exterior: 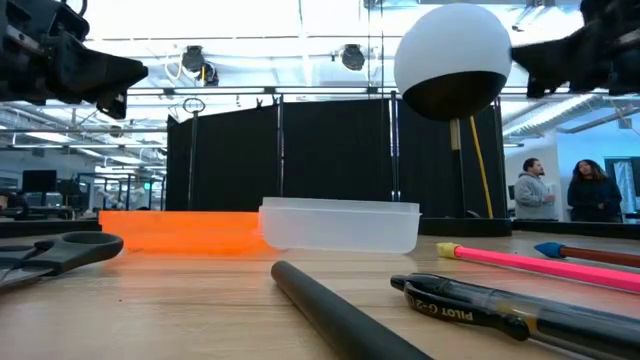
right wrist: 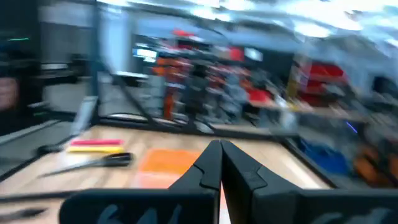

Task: Pick & place school supplies into a supply box
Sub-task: Put the right black pen into the supply box

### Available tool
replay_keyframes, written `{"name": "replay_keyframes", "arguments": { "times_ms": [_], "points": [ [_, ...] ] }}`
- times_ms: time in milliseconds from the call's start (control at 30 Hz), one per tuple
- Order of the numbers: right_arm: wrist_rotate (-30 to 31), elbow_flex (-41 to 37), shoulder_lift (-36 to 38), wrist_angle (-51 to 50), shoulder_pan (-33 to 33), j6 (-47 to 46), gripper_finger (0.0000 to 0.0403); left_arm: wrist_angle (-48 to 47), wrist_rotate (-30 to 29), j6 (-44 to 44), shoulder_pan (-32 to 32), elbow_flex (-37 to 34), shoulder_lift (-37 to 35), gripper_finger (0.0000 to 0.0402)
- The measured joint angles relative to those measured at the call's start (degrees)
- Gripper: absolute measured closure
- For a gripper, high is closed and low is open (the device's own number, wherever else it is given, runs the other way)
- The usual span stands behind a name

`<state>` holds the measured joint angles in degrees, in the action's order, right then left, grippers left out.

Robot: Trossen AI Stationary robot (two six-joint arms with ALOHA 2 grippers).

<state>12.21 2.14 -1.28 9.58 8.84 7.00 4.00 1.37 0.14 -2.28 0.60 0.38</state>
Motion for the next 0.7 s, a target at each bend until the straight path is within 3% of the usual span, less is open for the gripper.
{"name": "replay_keyframes", "arguments": {
  "times_ms": [133,233,300,400,533,700],
  "points": [
    [2.8,2.8,-5.1,-3.3,1.0,-3.5,0.0403,-1.8,3.5,6.0,0.0,0.0,0.0,0.0350],
    [3.3,9.4,-12.4,-3.0,3.6,-4.0,0.0403,-1.4,5.2,11.4,0.0,0.0,0.0,0.0350],
    [7.0,15.3,-18.0,-6.8,6.1,-4.7,0.0403,-0.2,4.5,13.5,0.0,0.0,0.0,0.0350],
    [13.1,26.4,-28.7,-18.4,11.2,-7.3,0.0403,2.1,1.7,13.9,0.0,0.0,0.0,0.0350],
    [17.6,45.6,-45.5,-37.8,17.6,-17.5,0.0403,3.5,-4.3,12.8,0.0,0.0,0.0,0.0350],
    [17.4,70.5,-67.1,-64.5,23.0,-34.6,0.0403,3.6,-11.7,11.7,0.0,0.0,0.0,0.0350]
  ]
}}
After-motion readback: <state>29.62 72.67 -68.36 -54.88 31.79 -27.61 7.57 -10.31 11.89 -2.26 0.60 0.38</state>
